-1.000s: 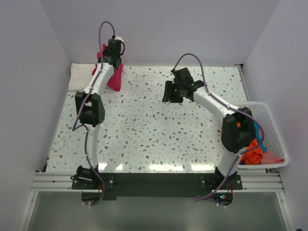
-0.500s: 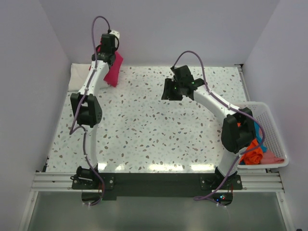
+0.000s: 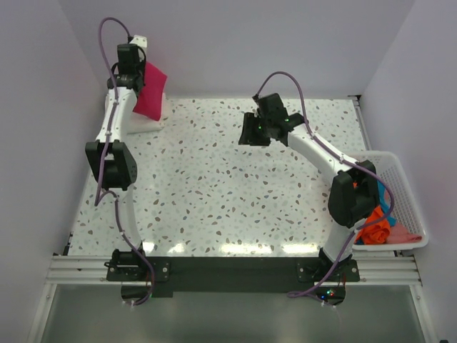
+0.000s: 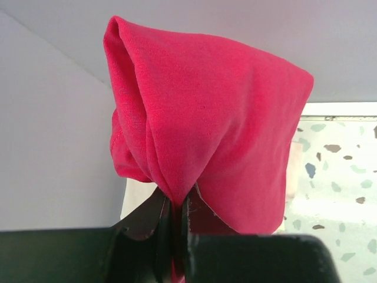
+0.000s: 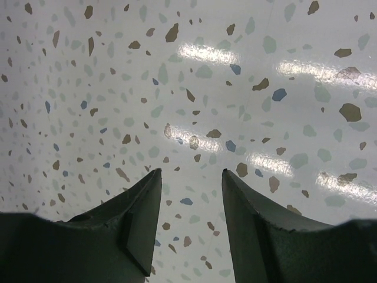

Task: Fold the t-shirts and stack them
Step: Neatly place the folded tshirt to the corner, then reset both grippers

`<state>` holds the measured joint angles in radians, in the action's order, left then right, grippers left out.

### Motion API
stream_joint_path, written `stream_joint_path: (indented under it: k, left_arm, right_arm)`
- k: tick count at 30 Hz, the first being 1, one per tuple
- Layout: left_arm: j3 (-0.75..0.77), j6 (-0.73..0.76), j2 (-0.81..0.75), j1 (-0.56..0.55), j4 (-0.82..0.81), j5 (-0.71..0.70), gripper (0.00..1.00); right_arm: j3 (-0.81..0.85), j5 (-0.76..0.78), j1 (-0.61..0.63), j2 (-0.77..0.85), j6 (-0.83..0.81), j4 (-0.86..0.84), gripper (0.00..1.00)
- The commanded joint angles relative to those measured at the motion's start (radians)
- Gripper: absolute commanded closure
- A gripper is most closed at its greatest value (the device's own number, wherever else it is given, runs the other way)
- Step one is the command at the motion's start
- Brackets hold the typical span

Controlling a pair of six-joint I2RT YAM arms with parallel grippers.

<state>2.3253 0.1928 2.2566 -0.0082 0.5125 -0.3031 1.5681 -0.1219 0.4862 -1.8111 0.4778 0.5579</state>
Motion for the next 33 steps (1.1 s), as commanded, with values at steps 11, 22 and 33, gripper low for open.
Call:
stream_joint_path:
  k: [11,22,33]
  left_arm:
    - [-0.027,-0.349,-0.008,0.229,-0.081,0.013,0.12]
    - [-0.240,-0.533,-0.213,0.221,-0.152,0.105,0.02]
    - [-0.768,-0.700,-0.559,-0.027,-0.293,0.090,0.01]
  right_arm:
    - [0.058,0.016,0.028,-0.007,-0.027,0.028,0.49]
    - [-0.025,0.044,0.029,0.053,-0.022,-0.023,0.47]
    - [-0.117,0.116,0.026,0.166,-0.033,-0.042,0.44]
